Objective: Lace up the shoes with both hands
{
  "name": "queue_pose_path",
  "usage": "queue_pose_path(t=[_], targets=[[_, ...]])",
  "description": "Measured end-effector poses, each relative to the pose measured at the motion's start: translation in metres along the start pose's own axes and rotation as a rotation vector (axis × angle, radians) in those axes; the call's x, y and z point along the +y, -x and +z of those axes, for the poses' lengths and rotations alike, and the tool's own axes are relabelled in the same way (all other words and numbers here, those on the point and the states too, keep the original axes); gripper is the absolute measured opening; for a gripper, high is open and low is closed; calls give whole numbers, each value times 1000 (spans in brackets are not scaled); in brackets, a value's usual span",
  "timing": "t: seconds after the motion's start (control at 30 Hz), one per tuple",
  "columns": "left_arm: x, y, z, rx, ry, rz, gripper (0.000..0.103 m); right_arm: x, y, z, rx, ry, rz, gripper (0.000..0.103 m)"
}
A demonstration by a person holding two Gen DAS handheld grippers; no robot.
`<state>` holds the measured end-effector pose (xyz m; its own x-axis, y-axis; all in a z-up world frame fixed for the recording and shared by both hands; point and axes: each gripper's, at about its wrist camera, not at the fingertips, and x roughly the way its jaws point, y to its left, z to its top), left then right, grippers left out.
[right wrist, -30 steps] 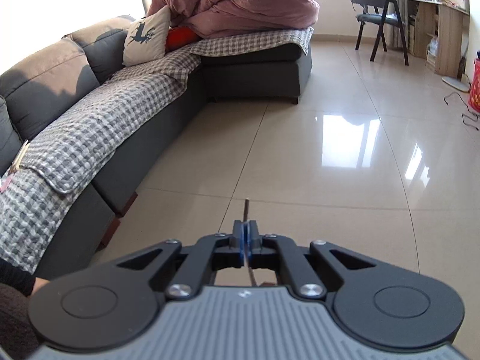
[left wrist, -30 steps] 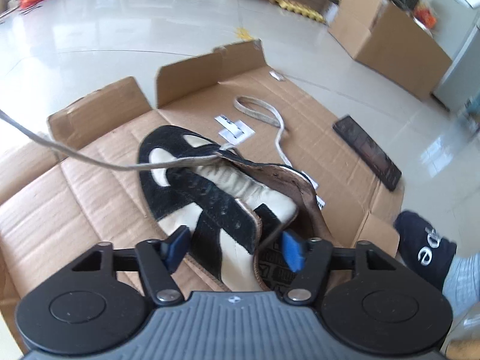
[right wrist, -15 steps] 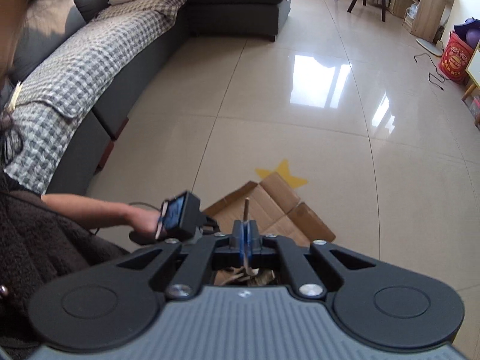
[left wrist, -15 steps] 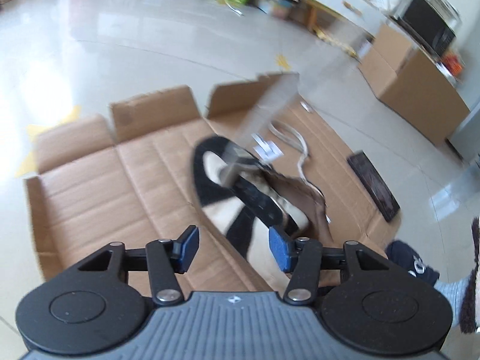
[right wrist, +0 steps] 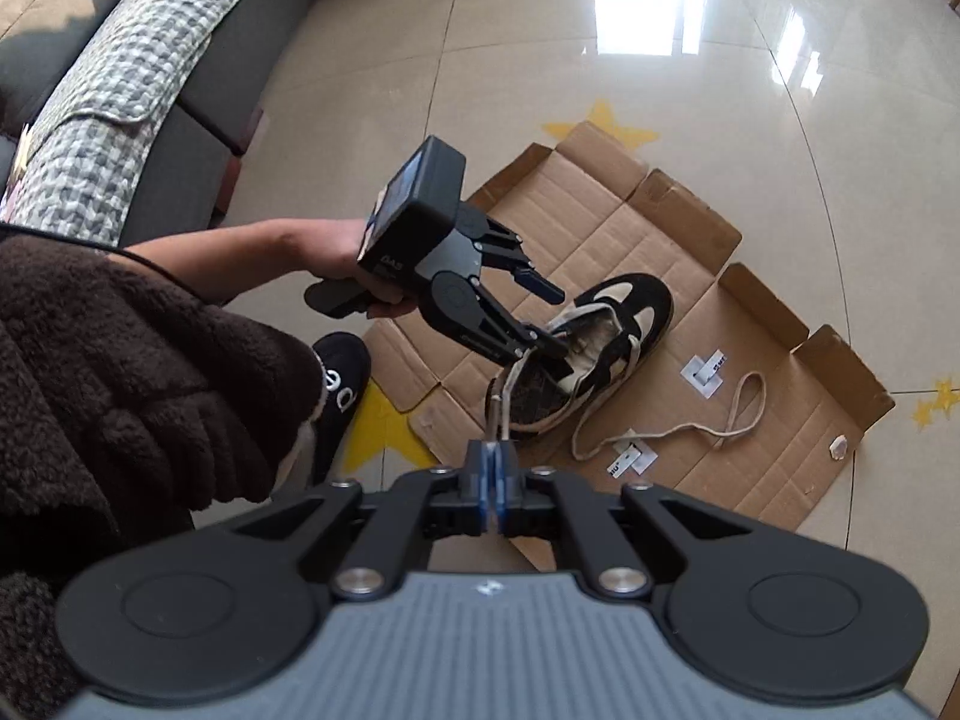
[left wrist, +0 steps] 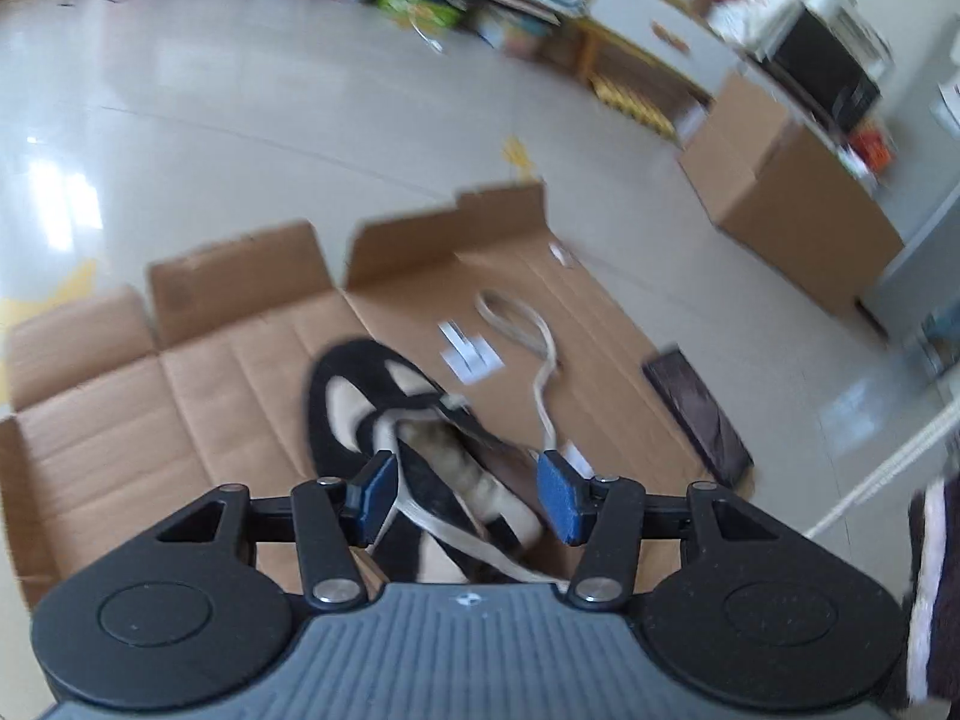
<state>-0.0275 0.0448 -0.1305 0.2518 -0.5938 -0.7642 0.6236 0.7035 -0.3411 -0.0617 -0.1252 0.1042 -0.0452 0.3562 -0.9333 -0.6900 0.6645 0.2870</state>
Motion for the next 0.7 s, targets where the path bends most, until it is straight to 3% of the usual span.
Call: queue_pose_path(t=[0.13, 0.37, 0.47, 0.57, 0.7], targets=[[-10, -10, -14, 21, -23, 15, 53, -19, -21, -7, 14, -30, 27, 7], [10, -2, -8, -2, 104, 92, 53, -44, -51, -24, 51, -75, 94, 7], [15, -12, -8, 20, 135, 109, 52, -59, -64, -27, 18, -110, 104, 10], [20, -14, -10, 13, 197, 72, 26, -75, -77, -28, -46, -149, 112, 11], [25, -10, -9, 5, 232, 32, 15, -96, -102, -28, -81, -193, 122, 17]])
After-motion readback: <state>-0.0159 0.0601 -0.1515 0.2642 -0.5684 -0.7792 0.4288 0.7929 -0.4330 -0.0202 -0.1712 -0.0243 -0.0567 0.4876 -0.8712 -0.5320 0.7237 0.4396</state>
